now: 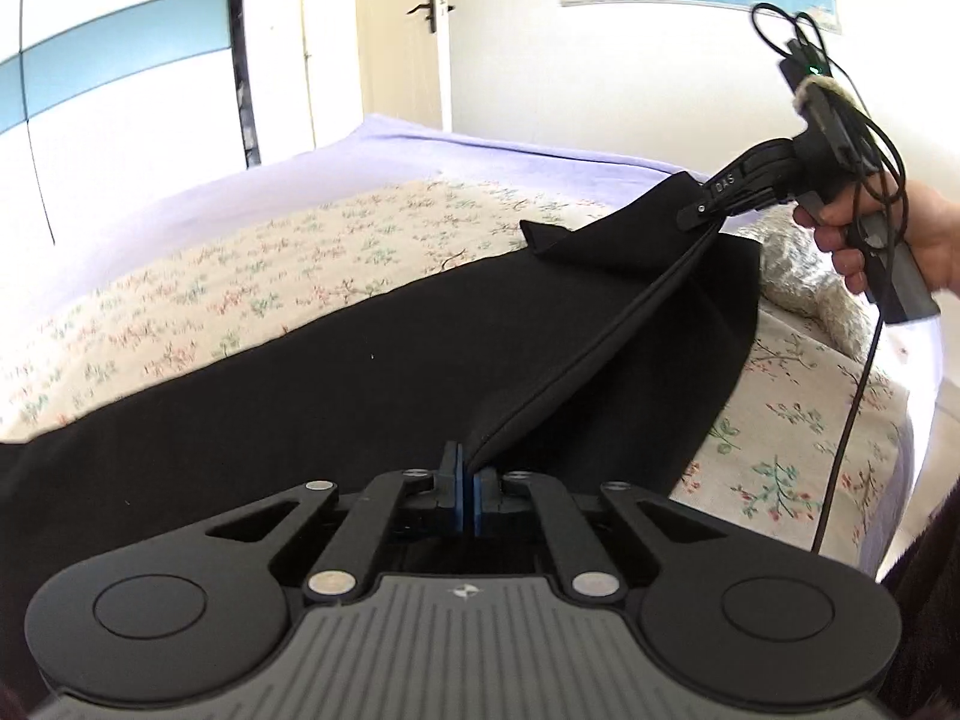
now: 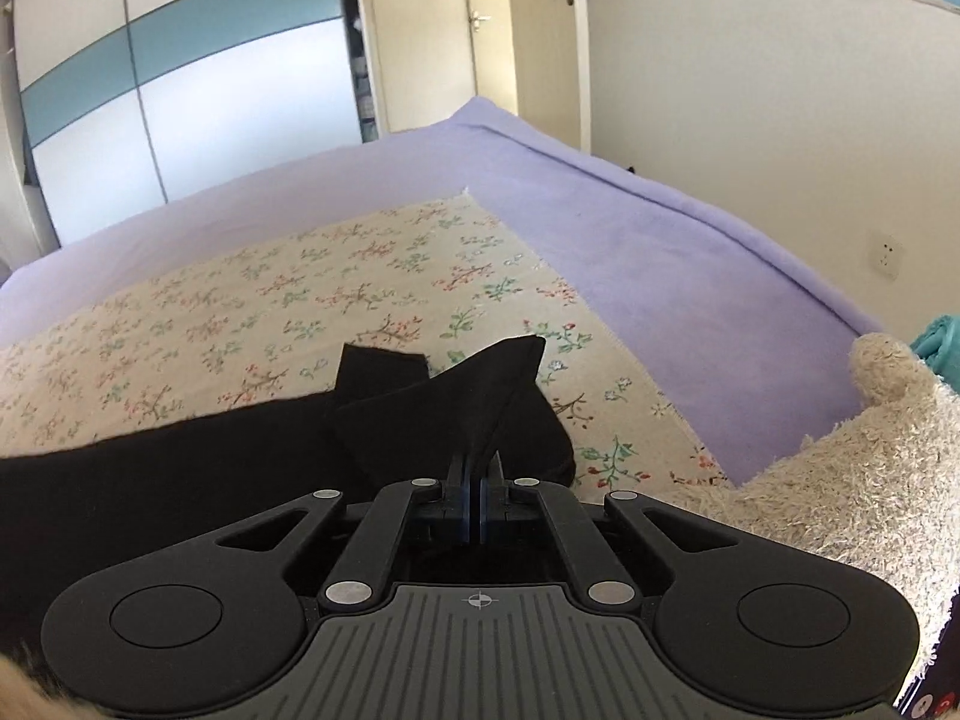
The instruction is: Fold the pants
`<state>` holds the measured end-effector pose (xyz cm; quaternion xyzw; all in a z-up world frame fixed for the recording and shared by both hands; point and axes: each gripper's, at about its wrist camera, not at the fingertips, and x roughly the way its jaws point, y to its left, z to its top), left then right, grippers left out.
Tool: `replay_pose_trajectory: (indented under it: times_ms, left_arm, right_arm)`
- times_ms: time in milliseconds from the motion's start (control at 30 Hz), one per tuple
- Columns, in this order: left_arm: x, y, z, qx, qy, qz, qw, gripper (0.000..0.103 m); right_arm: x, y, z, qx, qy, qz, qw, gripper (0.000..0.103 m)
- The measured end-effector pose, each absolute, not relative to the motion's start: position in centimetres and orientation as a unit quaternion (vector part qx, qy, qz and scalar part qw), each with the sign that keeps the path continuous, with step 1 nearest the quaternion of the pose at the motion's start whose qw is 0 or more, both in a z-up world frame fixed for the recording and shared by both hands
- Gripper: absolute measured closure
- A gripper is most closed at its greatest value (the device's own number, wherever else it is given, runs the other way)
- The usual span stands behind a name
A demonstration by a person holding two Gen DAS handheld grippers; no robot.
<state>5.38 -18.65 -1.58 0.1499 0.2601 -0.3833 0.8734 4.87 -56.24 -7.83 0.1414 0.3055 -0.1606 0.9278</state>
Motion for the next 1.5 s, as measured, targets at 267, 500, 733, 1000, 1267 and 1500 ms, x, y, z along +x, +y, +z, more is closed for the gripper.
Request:
replay_pose_trajectory:
  times_ms: [267,500,733,1000,1267,1500]
  left_arm:
    - [4.2,-17.5,-1.5,0.167,0.288,-0.423,0.843,0.055]
    - [3.4,-18.4,-3.4,0.224,0.322,-0.443,0.806,0.052]
    - [4.6,-18.5,-1.6,0.169,0.324,-0.472,0.802,0.018]
    - [8.0,-20.8,-1.0,0.148,0.338,-0.445,0.816,0.015]
    - [7.6,-20.5,-2.7,0.117,0.398,-0.504,0.758,0.012]
    - [7.1,-19.2,-3.0,0.100,0.403,-0.500,0.760,0.006]
  right_arm:
    - [2.8,-54.9,-5.6,0.117,0.320,-0.157,0.927,0.099]
    - [1.4,-56.1,-5.2,0.111,0.307,-0.211,0.921,0.078]
    - [0.7,-57.3,-3.7,0.130,0.256,-0.228,0.930,0.067]
    - [4.9,-56.0,-5.3,0.191,0.267,-0.123,0.936,0.067]
    - [10.3,-49.2,-8.7,0.158,0.346,0.013,0.925,0.067]
    - [11.2,-49.1,-11.2,0.053,0.378,-0.083,0.921,0.065]
